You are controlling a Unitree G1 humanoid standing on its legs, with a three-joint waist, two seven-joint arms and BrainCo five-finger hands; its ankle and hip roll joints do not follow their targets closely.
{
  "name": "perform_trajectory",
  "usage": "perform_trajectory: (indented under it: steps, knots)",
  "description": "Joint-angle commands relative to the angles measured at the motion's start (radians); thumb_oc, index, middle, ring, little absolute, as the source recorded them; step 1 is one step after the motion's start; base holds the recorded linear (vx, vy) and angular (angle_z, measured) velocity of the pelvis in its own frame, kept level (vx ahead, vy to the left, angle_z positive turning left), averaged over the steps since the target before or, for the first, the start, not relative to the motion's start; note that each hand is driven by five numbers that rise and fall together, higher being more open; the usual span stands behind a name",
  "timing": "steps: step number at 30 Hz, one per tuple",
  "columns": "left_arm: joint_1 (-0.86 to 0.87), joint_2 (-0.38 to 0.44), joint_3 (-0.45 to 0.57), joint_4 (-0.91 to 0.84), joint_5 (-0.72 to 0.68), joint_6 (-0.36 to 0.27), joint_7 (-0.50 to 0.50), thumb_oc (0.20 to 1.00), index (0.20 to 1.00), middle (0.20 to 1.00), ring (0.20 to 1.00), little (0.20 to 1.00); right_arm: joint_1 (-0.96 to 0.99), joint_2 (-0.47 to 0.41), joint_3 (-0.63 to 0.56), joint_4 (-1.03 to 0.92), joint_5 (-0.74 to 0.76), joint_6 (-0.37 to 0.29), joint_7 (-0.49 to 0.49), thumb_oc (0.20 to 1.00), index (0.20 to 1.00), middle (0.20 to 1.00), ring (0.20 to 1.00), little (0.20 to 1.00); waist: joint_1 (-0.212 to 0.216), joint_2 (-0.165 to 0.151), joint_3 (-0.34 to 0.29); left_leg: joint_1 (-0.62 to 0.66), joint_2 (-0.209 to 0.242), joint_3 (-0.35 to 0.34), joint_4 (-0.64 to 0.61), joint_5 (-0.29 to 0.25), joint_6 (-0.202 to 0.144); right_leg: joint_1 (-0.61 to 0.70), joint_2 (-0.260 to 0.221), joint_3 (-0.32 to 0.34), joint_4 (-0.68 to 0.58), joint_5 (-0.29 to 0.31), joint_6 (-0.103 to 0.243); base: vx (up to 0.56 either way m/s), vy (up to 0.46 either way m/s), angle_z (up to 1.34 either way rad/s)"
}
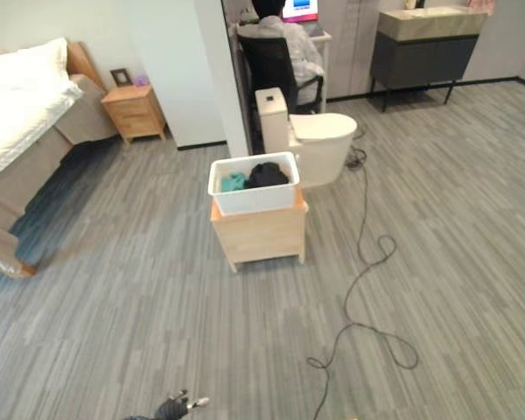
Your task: Grab the laundry basket,head to the washer,open it,put in the laundry and shut it.
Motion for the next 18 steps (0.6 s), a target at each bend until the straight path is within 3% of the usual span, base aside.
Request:
perform_trajectory:
  steps: [1,18]
  knots:
    - [-0.028,0.038,0.014,0.015,0.013,-0.039,0.014,1.000,1.000,1.000,1.000,1.000,-0.012,0.032,0.049,0.082,0.009,-0.009,0.006,1.000,1.000,1.000,1.000,1.000,0.013,-0.085,-0.032,-0.021,0.018,-0.045,-0.085,0.047,-0.056,0.131,-0.102,0.006,-0.206,0.086,0.114,0.00,0.000,0.00]
    - [-0.018,0.019,0.030,0.017,-0.037,-0.028,-0.007,1.000,1.000,1.000,1.000,1.000,-0.003,0.015,0.022,0.107,0.016,0.002,0.009,1.000,1.000,1.000,1.000,1.000,0.009,-0.070,-0.026,-0.024,0.019,-0.054,-0.085,0.054,-0.061,0.136,-0.099,0.000,-0.206,0.078,0.109,0.00,-0.005,0.02]
